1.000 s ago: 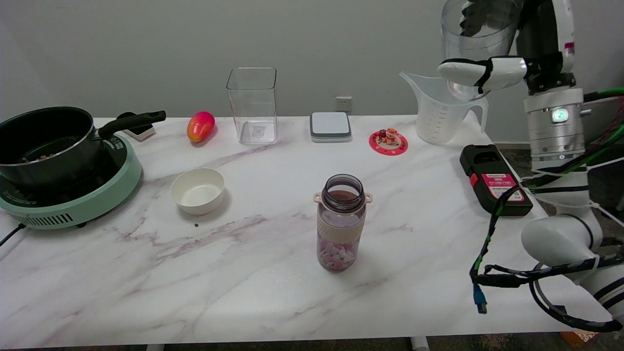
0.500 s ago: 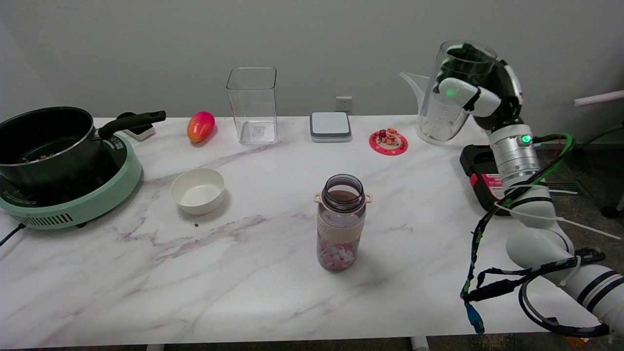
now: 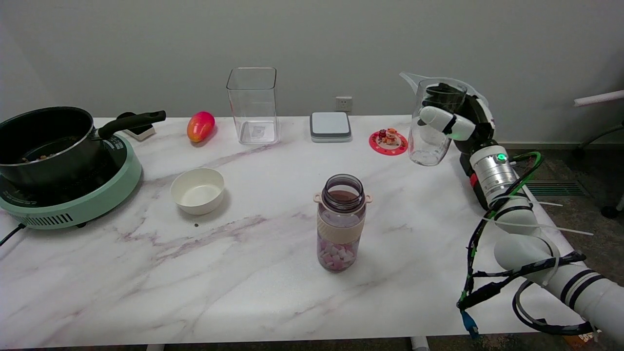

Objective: Place the measuring cup onto the table.

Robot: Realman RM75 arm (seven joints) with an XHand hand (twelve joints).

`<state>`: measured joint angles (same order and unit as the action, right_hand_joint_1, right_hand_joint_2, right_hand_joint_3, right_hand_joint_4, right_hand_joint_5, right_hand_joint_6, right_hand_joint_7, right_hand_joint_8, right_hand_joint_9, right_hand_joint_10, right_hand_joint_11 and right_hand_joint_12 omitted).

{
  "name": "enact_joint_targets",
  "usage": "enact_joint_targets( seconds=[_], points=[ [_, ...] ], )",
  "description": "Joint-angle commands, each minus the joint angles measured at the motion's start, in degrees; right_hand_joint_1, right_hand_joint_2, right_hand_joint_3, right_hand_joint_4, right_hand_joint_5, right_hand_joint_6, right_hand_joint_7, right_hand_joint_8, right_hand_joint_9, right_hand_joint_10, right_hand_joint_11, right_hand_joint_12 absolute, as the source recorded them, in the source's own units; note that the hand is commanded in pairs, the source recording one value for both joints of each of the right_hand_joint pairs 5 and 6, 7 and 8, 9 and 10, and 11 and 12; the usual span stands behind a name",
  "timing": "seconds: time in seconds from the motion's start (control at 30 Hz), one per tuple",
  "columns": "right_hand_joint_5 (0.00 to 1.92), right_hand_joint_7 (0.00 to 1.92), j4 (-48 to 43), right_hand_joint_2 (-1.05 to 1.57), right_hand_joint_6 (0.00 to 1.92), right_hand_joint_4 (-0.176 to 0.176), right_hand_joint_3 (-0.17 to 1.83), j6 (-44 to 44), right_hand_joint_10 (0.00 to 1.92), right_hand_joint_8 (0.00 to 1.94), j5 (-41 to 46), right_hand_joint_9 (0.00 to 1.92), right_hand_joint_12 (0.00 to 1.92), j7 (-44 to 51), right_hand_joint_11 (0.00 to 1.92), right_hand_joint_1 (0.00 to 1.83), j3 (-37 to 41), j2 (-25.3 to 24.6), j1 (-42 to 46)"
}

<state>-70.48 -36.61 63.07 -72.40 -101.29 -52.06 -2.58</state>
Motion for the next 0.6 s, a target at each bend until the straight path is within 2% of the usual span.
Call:
enact_joint_targets(
  seconds=[0.03, 0.33, 0.6],
  points=[
    [1.64, 1.48, 12.7, 1.32, 1.64, 0.000, 0.31, -3.1, 1.40, 1.48, -3.0, 1.40, 1.26, -1.9, 1.26, 1.32, -6.5, -3.8, -6.6],
    [1.69, 1.52, 16.8, 1.46, 1.69, 0.000, 0.25, -5.2, 1.42, 1.52, -3.0, 1.42, 1.28, -1.7, 1.28, 1.23, -5.7, -7.3, -7.5],
    [1.68, 1.52, 19.5, 1.50, 1.68, 0.000, 0.24, -5.0, 1.42, 1.52, -4.4, 1.42, 1.28, -2.3, 1.28, 1.20, -8.3, -8.2, -11.5]
  ],
)
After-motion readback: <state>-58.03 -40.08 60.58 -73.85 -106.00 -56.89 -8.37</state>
